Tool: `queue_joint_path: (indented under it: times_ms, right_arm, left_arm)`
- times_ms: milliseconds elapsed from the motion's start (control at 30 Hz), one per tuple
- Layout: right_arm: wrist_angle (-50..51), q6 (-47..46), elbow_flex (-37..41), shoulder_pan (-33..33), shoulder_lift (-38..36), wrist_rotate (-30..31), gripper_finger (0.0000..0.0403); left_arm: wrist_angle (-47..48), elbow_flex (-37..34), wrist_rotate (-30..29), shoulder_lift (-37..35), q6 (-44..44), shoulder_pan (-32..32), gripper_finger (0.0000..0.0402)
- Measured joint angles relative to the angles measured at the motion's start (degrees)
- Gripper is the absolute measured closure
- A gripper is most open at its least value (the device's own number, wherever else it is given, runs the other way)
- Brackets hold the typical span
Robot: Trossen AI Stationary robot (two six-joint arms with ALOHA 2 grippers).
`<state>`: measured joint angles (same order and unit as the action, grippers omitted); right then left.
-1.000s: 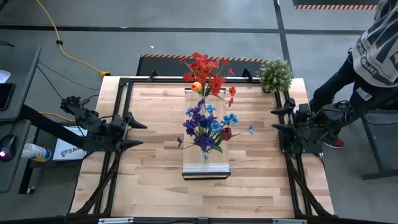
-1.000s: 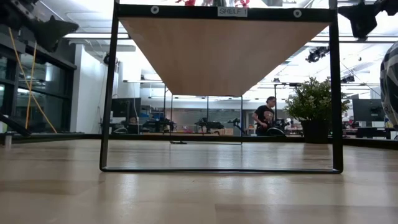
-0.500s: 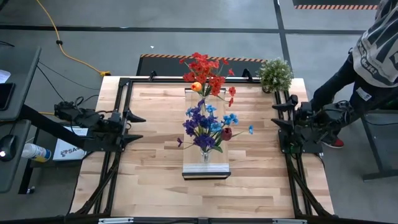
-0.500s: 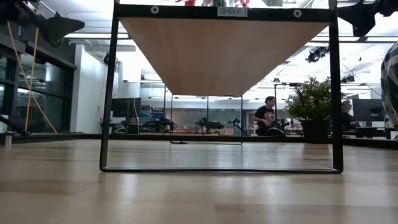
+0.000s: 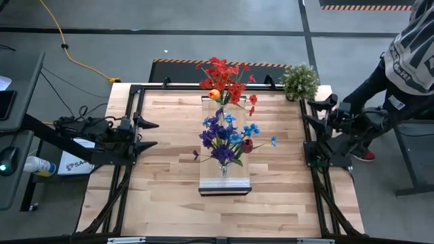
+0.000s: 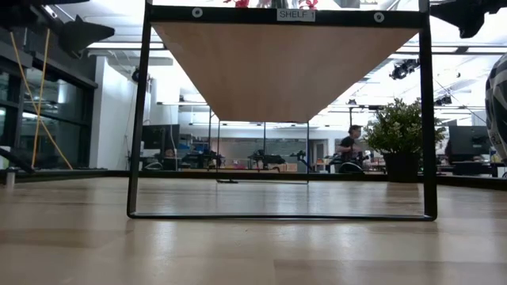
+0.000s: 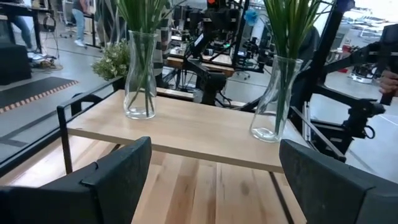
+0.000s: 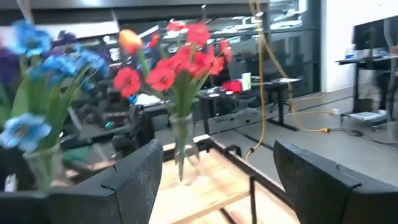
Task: Pick and place flowers into a vace then onto a shelf
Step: Return to Home Position
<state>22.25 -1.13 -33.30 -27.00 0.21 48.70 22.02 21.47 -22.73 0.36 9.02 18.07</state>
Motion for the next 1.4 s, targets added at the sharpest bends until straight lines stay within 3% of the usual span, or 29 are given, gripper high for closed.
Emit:
queue_joint_path:
  times_ms: [233,400,533,733,933,1067,1267,1400]
  right_arm:
    - [1.1,-3.0,1.7,0.0,0.1,-6.9,0.0109]
    - [-12.9,-0.1,9.6,0.0,0.4,-14.8,0.0109]
    - [-20.3,-0.7,16.3,1.3,0.5,-15.6,0.0109]
    - [-21.2,-7.0,20.8,9.8,0.5,-19.9,0.0109]
    - [-20.3,-8.9,21.1,23.4,0.5,-32.3,0.0109]
    - [-19.8,-8.2,21.1,30.1,0.5,-37.0,0.0109]
    - [-19.5,-8.9,21.1,33.5,0.5,-44.1,0.0109]
    - [-20.7,-9.6,21.1,33.5,0.5,-45.1,0.0109]
  left_arm:
    - [-0.2,0.0,3.1,0.0,-0.2,-2.6,0.0016]
    - [-2.1,0.0,5.8,0.0,-1.5,-4.0,0.0016]
    - [-2.2,0.0,6.1,0.0,-1.3,-4.2,0.0016]
    - [-2.0,0.0,6.9,0.0,-1.3,-4.2,0.0016]
    - [-0.4,0.0,6.9,0.0,-1.1,-4.2,0.0016]
    - [0.9,0.0,6.9,0.0,-0.1,-4.2,0.0016]
    - [-4.8,-2.1,8.9,0.0,-1.8,-4.2,0.0016]
    - [-11.4,-4.7,10.7,0.0,-5.8,-4.2,0.0016]
